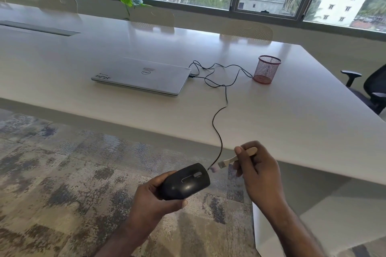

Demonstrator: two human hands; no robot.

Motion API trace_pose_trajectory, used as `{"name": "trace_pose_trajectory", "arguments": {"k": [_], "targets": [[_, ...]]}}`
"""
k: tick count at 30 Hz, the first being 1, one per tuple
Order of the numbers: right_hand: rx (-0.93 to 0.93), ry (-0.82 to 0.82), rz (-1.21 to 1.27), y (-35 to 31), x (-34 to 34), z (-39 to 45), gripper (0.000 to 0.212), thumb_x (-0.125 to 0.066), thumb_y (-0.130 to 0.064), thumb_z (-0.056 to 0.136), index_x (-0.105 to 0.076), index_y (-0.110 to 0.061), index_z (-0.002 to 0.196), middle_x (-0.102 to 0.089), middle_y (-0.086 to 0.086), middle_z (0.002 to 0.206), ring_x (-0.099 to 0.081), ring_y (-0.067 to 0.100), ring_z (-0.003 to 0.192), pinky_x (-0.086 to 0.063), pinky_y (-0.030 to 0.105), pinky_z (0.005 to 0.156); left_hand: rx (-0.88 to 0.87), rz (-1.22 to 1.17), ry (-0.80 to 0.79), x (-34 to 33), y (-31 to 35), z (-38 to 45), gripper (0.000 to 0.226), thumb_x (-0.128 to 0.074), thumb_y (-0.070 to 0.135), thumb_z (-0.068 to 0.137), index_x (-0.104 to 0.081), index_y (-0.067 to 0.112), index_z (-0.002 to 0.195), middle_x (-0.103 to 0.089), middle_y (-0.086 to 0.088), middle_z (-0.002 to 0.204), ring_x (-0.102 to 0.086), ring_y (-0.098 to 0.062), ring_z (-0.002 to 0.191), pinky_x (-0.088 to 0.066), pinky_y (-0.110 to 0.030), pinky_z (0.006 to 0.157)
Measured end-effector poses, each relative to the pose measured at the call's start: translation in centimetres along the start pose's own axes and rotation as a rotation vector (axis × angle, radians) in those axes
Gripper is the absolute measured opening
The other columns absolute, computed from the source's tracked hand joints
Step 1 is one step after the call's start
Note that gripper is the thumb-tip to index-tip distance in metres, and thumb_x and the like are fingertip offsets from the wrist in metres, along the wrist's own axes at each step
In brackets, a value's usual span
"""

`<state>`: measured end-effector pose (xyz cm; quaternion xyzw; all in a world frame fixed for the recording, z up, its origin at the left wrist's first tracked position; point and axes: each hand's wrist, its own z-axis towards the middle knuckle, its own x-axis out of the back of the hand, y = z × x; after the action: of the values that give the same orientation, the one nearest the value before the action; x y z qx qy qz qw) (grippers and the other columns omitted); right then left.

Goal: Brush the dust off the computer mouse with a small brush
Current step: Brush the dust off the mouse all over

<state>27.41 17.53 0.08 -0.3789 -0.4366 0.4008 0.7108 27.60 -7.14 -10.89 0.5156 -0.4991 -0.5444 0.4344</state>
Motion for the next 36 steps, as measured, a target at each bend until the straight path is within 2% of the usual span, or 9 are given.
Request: {"name": "trace_pose_trajectory", "arguments": {"k": [4, 7, 10, 15, 23, 26, 29, 31, 36], "targets": [[0.058, 0.028, 0.037, 0.0, -0.2, -0.3, 0.017, -0.062, -0.031, 0.100, -0.061, -0.032, 0.083, -0.071, 0.002, 0.067, -0.065, 0.016, 0.055, -0.052, 0.022, 0.053, -0.003, -0.004, -0.006, 0.3, -0.2, 0.0, 0.075, -0.097, 0.013, 0.037, -0.083, 0.033, 0.108, -0.084, -0.005, 0.105, -0.079, -0.015, 0.093, -0.064, -0.029, 0.074], [0.041, -0.080, 0.022, 0.0, -0.9, -0.8, 0.018, -0.059, -0.045, 0.095, -0.061, -0.032, 0.083, -0.070, 0.002, 0.069, -0.065, 0.015, 0.058, -0.056, 0.030, 0.055, -0.003, -0.003, -0.004, 0.5, -0.3, -0.1, 0.077, -0.099, 0.014, 0.037, -0.083, 0.033, 0.110, -0.083, -0.005, 0.107, -0.080, -0.016, 0.095, -0.064, -0.030, 0.073], [0.079, -0.059, -0.066, -0.2, -1.1, -1.0, 0.019, -0.057, -0.048, 0.094, -0.060, -0.033, 0.083, -0.069, 0.000, 0.070, -0.063, 0.021, 0.057, -0.054, 0.043, 0.054, -0.005, 0.001, -0.008, 0.6, -0.3, -0.3, 0.078, -0.101, 0.015, 0.038, -0.082, 0.032, 0.112, -0.083, -0.006, 0.109, -0.080, -0.017, 0.097, -0.065, -0.032, 0.075], [0.166, 0.118, -0.082, -0.8, -0.9, -1.2, 0.021, -0.055, -0.049, 0.100, -0.057, -0.033, 0.086, -0.069, -0.009, 0.071, -0.063, 0.016, 0.055, -0.050, 0.037, 0.050, -0.008, -0.005, 0.002, 0.7, -0.2, -0.6, 0.077, -0.100, 0.015, 0.038, -0.082, 0.032, 0.111, -0.083, -0.005, 0.110, -0.080, -0.018, 0.098, -0.064, -0.030, 0.074], [0.136, 0.062, -0.081, -1.1, -1.5, -1.9, 0.017, -0.055, -0.047, 0.097, -0.057, -0.034, 0.086, -0.066, 0.003, 0.065, -0.060, 0.026, 0.053, -0.050, 0.047, 0.050, -0.017, -0.016, -0.008, 0.9, 0.1, -0.9, 0.078, -0.100, 0.014, 0.039, -0.082, 0.030, 0.113, -0.082, -0.008, 0.110, -0.080, -0.021, 0.099, -0.064, -0.031, 0.073], [0.121, 0.129, -0.049, -1.3, -1.2, -1.7, 0.019, -0.055, -0.052, 0.100, -0.058, -0.039, 0.086, -0.068, -0.001, 0.067, -0.062, 0.020, 0.053, -0.051, 0.035, 0.048, -0.015, -0.013, -0.012, 1.0, -0.1, -0.9, 0.078, -0.101, 0.014, 0.039, -0.082, 0.028, 0.114, -0.082, -0.009, 0.110, -0.080, -0.020, 0.098, -0.064, -0.032, 0.073], [0.096, 0.078, 0.091, -1.6, -1.7, -1.3, 0.018, -0.059, -0.036, 0.101, -0.060, -0.037, 0.083, -0.070, 0.001, 0.066, -0.063, 0.010, 0.051, -0.049, 0.019, 0.050, -0.021, 0.003, -0.014, 1.0, 0.0, -1.0, 0.076, -0.101, 0.016, 0.042, -0.081, 0.032, 0.114, -0.083, -0.007, 0.109, -0.080, -0.018, 0.097, -0.064, -0.031, 0.074], [0.048, 0.014, 0.090, -1.3, -2.2, -1.0, 0.023, -0.061, -0.023, 0.103, -0.061, -0.031, 0.081, -0.070, 0.003, 0.065, -0.062, 0.010, 0.050, -0.049, 0.019, 0.050, -0.026, 0.020, -0.018, 1.0, 0.0, -1.0, 0.075, -0.101, 0.017, 0.044, -0.081, 0.034, 0.114, -0.083, -0.005, 0.108, -0.080, -0.018, 0.097, -0.065, -0.031, 0.075], [-0.001, 0.033, 0.017, -1.0, -2.3, -0.4, 0.022, -0.063, -0.021, 0.101, -0.062, -0.030, 0.080, -0.072, -0.001, 0.068, -0.064, 0.012, 0.053, -0.052, 0.022, 0.052, -0.016, 0.031, 0.002, 0.8, 0.2, -1.0, 0.076, -0.099, 0.015, 0.039, -0.082, 0.035, 0.110, -0.084, -0.004, 0.105, -0.080, -0.017, 0.095, -0.064, -0.029, 0.073]]}}
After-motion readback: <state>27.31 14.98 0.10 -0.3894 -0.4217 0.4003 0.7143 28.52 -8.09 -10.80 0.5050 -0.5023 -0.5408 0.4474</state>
